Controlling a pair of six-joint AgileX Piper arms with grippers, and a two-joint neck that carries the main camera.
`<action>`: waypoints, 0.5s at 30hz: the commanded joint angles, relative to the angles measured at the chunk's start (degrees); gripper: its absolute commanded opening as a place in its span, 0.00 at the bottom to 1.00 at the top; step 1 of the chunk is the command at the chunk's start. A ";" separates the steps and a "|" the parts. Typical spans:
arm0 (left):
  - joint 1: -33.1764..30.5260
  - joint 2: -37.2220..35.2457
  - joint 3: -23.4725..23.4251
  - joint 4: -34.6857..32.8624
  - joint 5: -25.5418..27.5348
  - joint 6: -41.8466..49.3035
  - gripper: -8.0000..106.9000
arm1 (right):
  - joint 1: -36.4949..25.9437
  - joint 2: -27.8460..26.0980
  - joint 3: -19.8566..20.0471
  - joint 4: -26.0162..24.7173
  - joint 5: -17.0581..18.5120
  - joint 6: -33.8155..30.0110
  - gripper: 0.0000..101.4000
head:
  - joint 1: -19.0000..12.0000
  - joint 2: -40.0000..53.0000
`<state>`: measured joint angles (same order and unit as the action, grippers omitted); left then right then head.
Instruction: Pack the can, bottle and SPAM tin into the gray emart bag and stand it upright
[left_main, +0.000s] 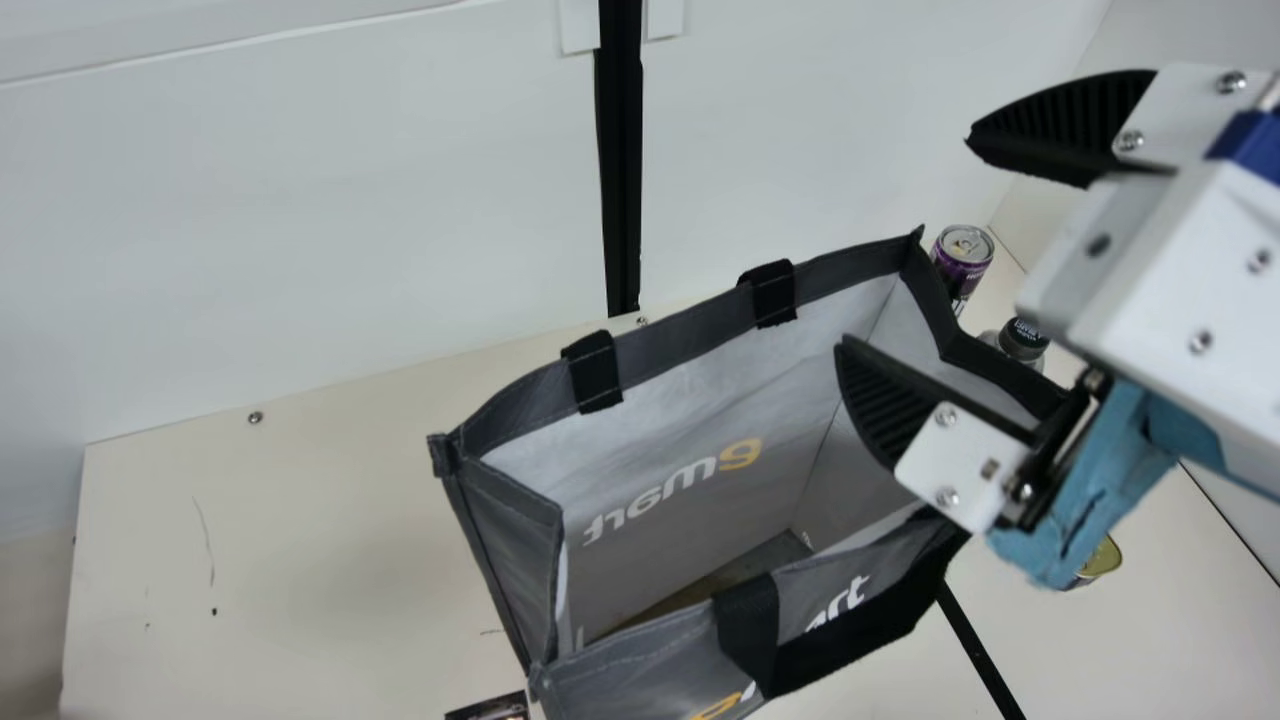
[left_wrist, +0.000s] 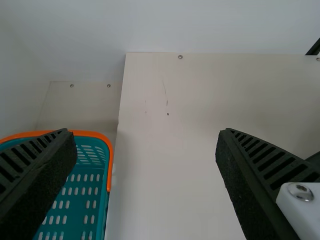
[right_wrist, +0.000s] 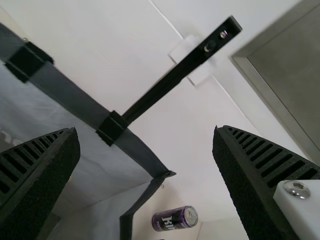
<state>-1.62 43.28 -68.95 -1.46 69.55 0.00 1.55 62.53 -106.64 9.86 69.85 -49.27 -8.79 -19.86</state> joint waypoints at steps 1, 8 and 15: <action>0.00 0.00 0.00 0.00 0.00 0.00 0.85 | -8.28 1.59 -0.41 4.91 0.05 -1.69 0.94 | -1.21 -0.14; 0.00 0.00 0.00 0.00 0.00 0.00 0.85 | -23.28 6.64 -1.38 15.90 0.05 -7.39 0.94 | -1.21 -0.14; 0.00 0.00 0.00 0.00 0.00 0.00 0.85 | -32.49 11.10 -2.30 21.55 0.05 -10.40 0.94 | -1.21 -0.14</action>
<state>-1.62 43.28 -68.95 -1.46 69.55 0.00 -27.58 73.15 -108.85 30.24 69.82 -59.60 -8.79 -19.86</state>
